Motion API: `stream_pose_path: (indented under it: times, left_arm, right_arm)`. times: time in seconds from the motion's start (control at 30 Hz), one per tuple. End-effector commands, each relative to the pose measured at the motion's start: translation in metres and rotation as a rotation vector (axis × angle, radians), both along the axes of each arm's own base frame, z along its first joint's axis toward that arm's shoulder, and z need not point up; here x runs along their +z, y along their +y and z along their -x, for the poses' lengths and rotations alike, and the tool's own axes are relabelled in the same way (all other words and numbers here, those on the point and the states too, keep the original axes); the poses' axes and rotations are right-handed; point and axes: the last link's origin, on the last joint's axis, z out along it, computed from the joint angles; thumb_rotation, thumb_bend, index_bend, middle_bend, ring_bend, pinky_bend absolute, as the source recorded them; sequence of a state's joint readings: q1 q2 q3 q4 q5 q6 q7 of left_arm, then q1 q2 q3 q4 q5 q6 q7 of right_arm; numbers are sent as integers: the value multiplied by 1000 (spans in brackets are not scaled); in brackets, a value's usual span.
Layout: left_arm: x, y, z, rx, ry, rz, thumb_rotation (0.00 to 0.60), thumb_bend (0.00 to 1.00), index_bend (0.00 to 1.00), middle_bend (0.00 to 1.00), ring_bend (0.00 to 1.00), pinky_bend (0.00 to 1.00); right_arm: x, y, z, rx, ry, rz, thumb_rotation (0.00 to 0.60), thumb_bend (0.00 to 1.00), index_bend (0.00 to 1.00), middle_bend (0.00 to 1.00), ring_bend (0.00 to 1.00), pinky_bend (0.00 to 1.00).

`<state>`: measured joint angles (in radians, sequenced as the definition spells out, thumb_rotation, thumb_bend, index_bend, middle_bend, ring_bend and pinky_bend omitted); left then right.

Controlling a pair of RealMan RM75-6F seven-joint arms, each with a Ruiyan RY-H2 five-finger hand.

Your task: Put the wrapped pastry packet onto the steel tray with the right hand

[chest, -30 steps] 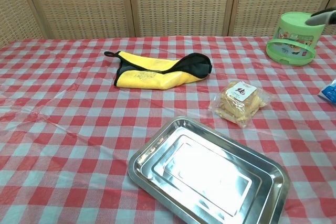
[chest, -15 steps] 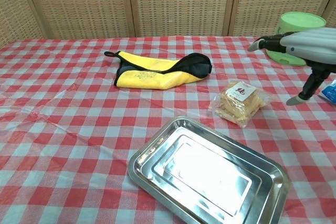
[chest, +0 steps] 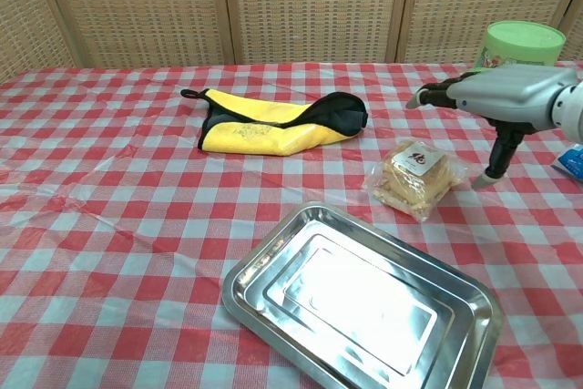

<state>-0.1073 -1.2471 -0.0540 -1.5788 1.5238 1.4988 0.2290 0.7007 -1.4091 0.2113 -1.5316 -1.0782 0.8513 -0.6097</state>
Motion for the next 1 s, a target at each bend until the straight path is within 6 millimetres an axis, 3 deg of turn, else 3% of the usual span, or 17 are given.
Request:
stream_pose_path:
  times: [0.03,0.3,0.77,0.9,1.0]
  left_arm:
    - [0,1,1,3,-1,1,600,169,0,0,0,0]
    - [-1,5,3,17,-2,8,600,169,0,0,0,0]
    - [-2,6,4,22,-4,10,600,171,0,0,0,0]
    - [-2,6,5,25,-5,10,600,171,0,0,0,0]
    - [-2,6,5,24,-4,10,600,172,0,0,0,0]
  right_arm:
    - [-8,-3,0,0,21,-14,600,86,47,0,0,0]
    - [-22,-10,-1,-6,64,-39,600,86,5,0,0,0]
    - [-40,-16,-4,-25,81,-67,600,86,46,0,0,0]
    - [-47,-16,-2,-31,82,-75,600,86,107,0,0,9]
    - [-51,-15,-3,-28,69,-68,600,88,207,37,4,79]
